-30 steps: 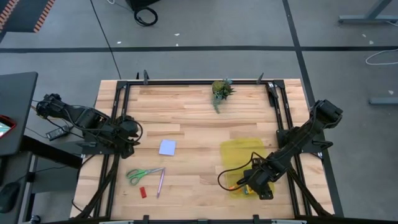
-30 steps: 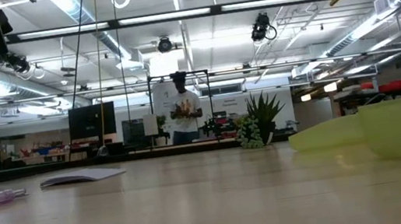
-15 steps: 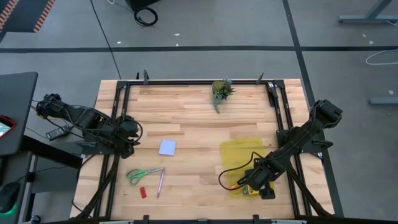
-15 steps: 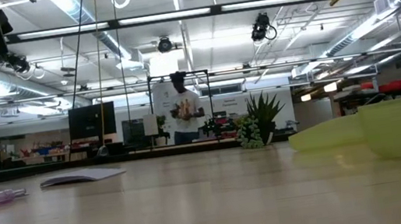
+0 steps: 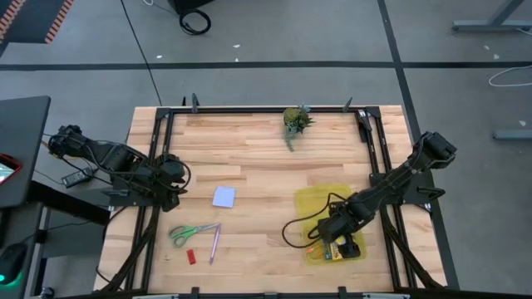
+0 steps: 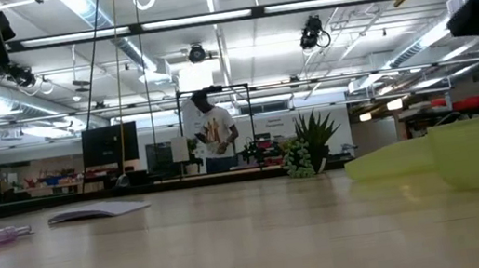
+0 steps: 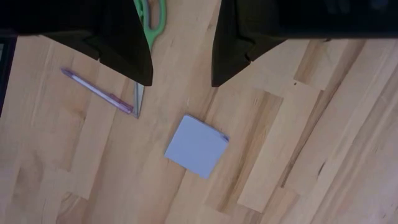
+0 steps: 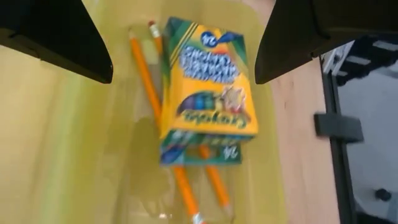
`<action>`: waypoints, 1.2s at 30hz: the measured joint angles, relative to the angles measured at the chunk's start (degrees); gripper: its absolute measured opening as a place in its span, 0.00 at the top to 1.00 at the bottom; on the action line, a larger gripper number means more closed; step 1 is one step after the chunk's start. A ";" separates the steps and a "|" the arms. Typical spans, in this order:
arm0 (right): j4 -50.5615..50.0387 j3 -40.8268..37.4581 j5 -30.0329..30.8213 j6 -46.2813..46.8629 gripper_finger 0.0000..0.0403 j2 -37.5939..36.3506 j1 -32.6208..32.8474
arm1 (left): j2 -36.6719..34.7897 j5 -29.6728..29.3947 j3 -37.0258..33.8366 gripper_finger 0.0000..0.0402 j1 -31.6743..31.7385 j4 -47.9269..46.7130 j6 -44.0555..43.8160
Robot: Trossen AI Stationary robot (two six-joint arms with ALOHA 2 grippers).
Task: Pack school essentials
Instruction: Put the white notepad into the yellow supply box
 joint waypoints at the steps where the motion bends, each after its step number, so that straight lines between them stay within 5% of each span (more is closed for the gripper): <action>1: -0.03 0.26 0.18 -0.42 0.01 0.00 -0.85 | 0.00 -0.02 0.00 0.57 0.00 -0.02 0.04; 12: 1.06 3.09 4.97 -6.53 0.01 0.00 -9.02 | 0.00 -2.17 0.00 0.57 0.00 0.34 3.09; 24: 18.30 3.12 15.29 -16.75 0.01 0.24 -16.49 | 0.00 -7.32 -0.02 0.57 0.00 2.01 6.97; 36: 34.22 3.11 15.53 -23.83 0.01 6.60 -25.79 | -0.57 -12.67 -1.93 0.57 -4.73 15.41 17.44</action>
